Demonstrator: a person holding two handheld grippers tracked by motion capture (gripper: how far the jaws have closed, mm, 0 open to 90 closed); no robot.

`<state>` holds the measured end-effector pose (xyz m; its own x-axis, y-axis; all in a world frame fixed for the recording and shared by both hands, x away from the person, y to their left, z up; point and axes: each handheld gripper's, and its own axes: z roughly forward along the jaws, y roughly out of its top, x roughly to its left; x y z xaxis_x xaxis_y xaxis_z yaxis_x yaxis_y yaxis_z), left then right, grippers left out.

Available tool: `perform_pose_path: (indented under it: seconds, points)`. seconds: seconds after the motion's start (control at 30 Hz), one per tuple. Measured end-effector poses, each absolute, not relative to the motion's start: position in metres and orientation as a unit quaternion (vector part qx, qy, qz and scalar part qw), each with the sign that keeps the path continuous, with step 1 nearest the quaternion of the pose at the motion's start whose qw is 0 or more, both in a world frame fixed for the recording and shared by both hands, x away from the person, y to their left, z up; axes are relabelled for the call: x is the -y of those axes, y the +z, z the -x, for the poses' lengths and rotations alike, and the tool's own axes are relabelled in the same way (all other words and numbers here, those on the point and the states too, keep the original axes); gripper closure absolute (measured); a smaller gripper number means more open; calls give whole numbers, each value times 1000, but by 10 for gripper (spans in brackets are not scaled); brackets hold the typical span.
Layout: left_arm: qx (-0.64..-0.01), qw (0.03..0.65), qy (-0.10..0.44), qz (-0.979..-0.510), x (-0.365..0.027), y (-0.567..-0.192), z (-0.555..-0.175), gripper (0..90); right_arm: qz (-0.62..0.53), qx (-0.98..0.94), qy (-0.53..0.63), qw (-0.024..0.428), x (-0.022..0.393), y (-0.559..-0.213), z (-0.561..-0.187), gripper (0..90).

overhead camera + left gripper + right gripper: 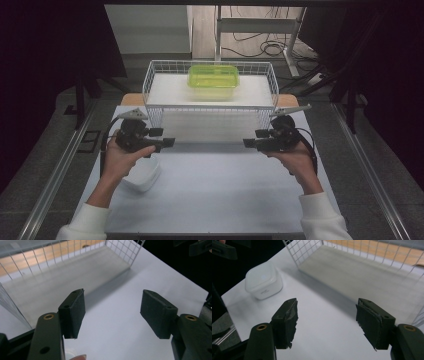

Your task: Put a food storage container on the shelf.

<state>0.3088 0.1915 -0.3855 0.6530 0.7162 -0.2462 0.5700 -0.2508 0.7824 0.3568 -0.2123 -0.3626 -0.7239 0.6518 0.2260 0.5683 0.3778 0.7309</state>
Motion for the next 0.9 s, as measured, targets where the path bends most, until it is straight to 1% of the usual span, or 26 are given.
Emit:
perform_pose_path:
  seconds: [0.1,0.3,0.53,0.67,0.9]
  points:
    - [-410,440,84,-794,-193,-401,-297,354,-365,-829,421,47,216,-376,-346,334]
    - [-415,436,82,-794,-199,-421,-278,343,-368,-836,405,44,220,-400,-329,333]
    - [-413,418,75,-805,-198,-433,-272,330,-371,-846,380,44,222,-419,-320,331]
    - [-422,415,74,-803,-202,-438,-271,331,-375,-850,368,40,220,-430,-319,331]
    - [-435,414,67,-797,-210,-445,-272,332,-375,-851,367,37,218,-436,-321,331]
